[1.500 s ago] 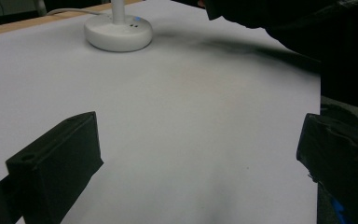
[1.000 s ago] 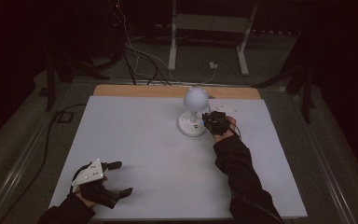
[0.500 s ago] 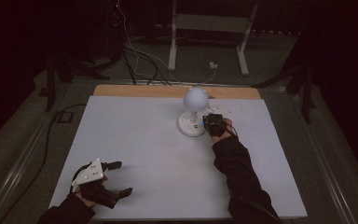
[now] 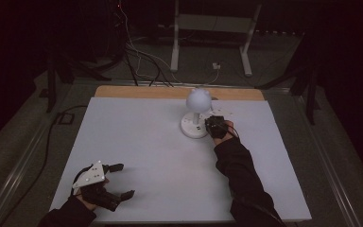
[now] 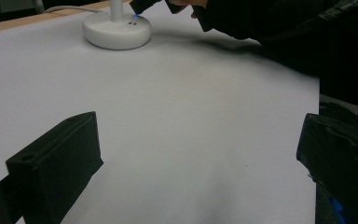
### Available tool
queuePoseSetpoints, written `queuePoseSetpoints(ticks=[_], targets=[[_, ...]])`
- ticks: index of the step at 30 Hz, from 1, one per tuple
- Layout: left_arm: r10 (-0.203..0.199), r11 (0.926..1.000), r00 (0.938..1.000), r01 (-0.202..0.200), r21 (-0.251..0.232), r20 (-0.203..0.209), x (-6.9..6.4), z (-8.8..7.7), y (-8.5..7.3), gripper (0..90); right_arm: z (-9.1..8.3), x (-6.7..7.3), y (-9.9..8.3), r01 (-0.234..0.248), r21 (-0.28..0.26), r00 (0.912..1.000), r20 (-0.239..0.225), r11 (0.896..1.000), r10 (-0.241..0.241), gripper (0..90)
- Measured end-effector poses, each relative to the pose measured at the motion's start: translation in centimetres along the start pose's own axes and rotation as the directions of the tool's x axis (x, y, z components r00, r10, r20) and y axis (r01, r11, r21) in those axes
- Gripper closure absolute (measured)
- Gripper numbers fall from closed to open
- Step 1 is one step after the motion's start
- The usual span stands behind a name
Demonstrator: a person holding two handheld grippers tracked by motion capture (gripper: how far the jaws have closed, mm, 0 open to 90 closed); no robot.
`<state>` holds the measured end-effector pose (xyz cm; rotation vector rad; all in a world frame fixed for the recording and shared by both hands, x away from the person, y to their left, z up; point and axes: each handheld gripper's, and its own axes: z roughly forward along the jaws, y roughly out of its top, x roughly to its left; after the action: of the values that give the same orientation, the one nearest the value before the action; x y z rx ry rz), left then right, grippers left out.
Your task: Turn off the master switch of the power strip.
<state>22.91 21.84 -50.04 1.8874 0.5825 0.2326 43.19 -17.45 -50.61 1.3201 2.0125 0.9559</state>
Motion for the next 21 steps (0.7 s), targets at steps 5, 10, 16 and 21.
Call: queuePoseSetpoints(ticks=[5, 10, 16, 21], targets=[[0.0, 1.0, 1.0, 0.0, 0.002, 0.002, -0.02, 0.02, 0.0, 0.3, 0.18, -0.09, -0.04, -0.006, 0.002, 1.0, -0.002, 1.0, 0.006, 90.0], [0.002, 1.0, 1.0, -0.002, 0.003, 0.002, -0.01, 0.04, -0.01, 0.3, 0.24, 0.12, -0.09, 0.01, -0.004, 0.9999, 0.008, 1.0, -0.01, 90.0], [0.003, 1.0, 1.0, -0.003, 0.004, 0.002, -0.02, 0.05, -0.01, 0.3, 0.29, 0.37, -0.09, 0.043, 0.002, 0.9988, 0.024, 0.999, -0.043, 90.0], [0.002, 1.0, 1.0, -0.002, 0.007, 0.002, -0.03, 0.06, -0.02, 0.4, 0.38, 0.59, -0.29, 0.069, 0.002, 0.9969, 0.038, 0.998, -0.069, 90.0]])
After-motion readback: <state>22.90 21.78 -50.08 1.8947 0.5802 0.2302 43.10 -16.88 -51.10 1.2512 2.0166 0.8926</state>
